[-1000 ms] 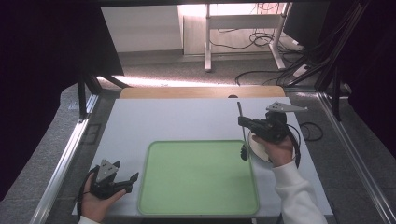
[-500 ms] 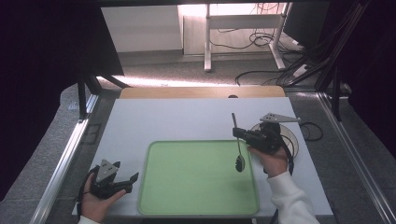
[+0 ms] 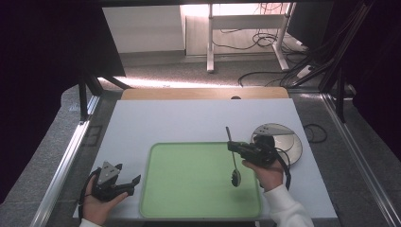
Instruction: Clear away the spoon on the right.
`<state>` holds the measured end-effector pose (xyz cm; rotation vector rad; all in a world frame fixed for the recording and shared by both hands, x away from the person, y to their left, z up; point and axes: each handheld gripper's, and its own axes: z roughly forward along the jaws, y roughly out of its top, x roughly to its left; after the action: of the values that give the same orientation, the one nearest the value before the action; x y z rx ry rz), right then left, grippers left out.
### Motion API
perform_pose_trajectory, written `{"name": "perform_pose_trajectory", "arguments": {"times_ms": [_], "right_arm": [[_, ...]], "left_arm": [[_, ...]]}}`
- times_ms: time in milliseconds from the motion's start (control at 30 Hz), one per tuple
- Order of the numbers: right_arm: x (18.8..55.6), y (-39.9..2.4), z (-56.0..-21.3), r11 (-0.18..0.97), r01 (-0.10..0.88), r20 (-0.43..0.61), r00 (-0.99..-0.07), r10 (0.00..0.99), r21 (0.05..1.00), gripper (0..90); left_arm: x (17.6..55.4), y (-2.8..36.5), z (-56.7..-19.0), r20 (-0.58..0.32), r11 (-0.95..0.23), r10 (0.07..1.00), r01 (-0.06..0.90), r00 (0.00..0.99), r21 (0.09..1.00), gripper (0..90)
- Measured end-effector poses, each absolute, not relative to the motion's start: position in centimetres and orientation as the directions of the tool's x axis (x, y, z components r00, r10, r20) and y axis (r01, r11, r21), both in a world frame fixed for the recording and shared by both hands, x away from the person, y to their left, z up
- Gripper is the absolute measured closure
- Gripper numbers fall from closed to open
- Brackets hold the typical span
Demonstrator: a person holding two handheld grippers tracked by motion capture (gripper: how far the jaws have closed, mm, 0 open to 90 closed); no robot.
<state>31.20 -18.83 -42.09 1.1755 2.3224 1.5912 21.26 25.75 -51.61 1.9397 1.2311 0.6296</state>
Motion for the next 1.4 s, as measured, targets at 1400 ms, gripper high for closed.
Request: {"name": "perform_pose_trajectory", "arguments": {"times_ms": [1400], "right_arm": [[33.6, -14.8, -50.7, 0.362, 0.727, 0.214, -0.568, 0.795, 0.584, 87.5]], "left_arm": [[21.3, 25.6, -51.8, 0.014, -0.269, 0.905, 0.546, 0.426, 0.793, 19.1]]}}
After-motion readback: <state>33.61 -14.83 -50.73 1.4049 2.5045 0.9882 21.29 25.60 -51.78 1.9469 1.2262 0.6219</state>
